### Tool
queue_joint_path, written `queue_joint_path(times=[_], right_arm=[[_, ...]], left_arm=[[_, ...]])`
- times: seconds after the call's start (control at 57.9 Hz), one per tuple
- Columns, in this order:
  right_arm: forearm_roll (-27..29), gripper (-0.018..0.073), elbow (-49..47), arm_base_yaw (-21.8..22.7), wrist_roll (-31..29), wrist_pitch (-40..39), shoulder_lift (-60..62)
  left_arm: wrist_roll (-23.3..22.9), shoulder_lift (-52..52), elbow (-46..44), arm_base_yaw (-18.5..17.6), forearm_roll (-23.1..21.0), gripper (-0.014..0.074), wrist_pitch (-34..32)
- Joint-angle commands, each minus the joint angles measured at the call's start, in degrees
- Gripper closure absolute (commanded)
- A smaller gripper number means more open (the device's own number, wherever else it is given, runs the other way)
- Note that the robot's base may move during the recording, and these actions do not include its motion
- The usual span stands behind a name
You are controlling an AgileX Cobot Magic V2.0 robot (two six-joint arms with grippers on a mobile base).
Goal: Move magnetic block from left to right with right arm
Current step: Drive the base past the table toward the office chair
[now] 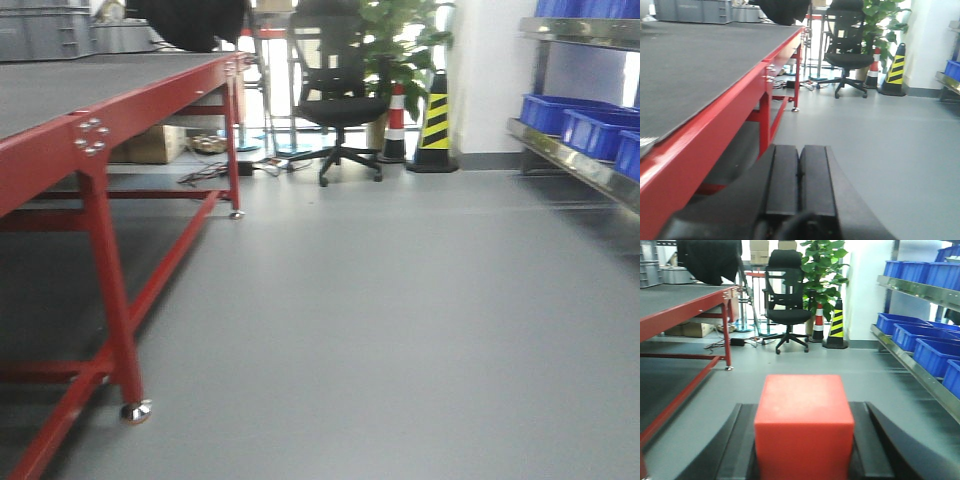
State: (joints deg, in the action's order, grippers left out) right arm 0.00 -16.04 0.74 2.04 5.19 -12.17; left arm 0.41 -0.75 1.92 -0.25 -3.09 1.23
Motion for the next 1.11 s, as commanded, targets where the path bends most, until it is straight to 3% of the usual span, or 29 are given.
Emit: queue_joint_path(times=[0.0,1.089], right_arm=[[-0.39,0.0232,-1.74,0.31,-0.66,-5.19,-0.48],[-0.39,0.0232,-1.74,0.31,-0.66,-5.19,-0.48]], left_arm=[[-0.41,-0.63,0.39,-0.27,-0.15,0.0722,-4.46],[-0.41,-0.63,0.39,-0.27,-0.15,0.0722,-4.46]])
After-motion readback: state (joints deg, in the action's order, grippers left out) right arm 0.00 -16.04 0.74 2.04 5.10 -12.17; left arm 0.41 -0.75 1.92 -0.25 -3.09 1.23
